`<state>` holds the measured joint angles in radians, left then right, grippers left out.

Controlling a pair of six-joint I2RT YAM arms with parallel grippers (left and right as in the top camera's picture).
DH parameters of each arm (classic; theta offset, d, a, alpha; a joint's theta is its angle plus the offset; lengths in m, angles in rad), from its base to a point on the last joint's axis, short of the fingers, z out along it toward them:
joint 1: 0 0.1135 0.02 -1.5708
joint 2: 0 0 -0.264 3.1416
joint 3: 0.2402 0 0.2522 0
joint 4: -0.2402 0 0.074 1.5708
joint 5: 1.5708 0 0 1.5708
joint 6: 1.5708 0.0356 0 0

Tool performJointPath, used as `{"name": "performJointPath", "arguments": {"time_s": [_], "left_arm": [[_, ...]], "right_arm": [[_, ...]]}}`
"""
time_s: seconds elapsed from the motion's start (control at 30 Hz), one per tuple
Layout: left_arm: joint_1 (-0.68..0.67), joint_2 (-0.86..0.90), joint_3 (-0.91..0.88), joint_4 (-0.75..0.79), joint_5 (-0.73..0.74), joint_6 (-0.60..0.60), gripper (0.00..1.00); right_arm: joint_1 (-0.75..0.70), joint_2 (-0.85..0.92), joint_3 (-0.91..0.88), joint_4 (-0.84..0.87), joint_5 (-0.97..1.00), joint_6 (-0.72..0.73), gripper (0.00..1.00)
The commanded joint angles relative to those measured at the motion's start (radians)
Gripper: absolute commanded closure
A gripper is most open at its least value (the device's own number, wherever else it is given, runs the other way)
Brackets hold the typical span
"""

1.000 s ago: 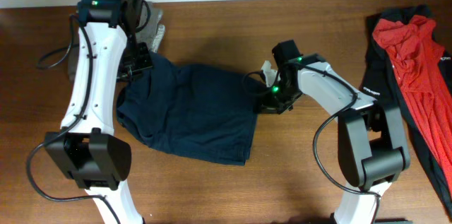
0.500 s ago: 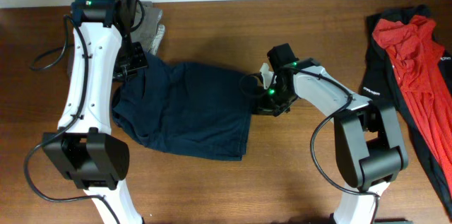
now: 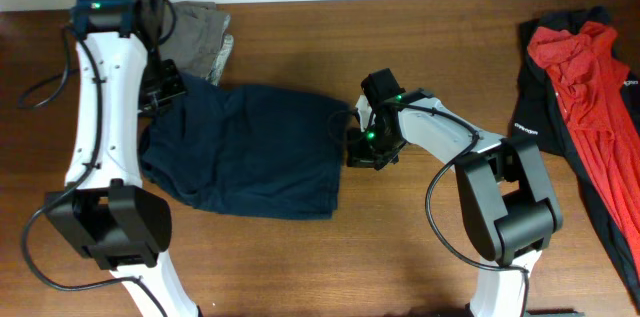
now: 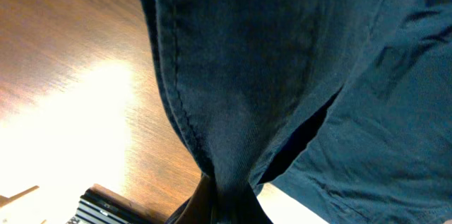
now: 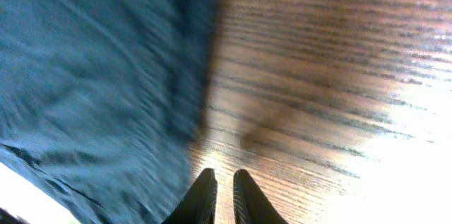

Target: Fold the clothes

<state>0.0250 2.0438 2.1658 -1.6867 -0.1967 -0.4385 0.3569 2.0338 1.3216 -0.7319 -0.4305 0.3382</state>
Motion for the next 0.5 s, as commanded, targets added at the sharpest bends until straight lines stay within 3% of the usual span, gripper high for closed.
{"name": "performJointPath", "arguments": {"time_s": [0.0, 0.47], "left_arm": [[0.015, -0.042, 0.027, -0.002, -0.020, 0.000, 0.99], [0.005, -0.042, 0.027, -0.002, 0.062, 0.037, 0.99]], "right_arm": [[0.001, 0.018, -0.010, 0.009, 0.020, 0.012, 0.85], [0.056, 0.030, -0.010, 0.095, -0.007, 0.065, 0.85]]}}
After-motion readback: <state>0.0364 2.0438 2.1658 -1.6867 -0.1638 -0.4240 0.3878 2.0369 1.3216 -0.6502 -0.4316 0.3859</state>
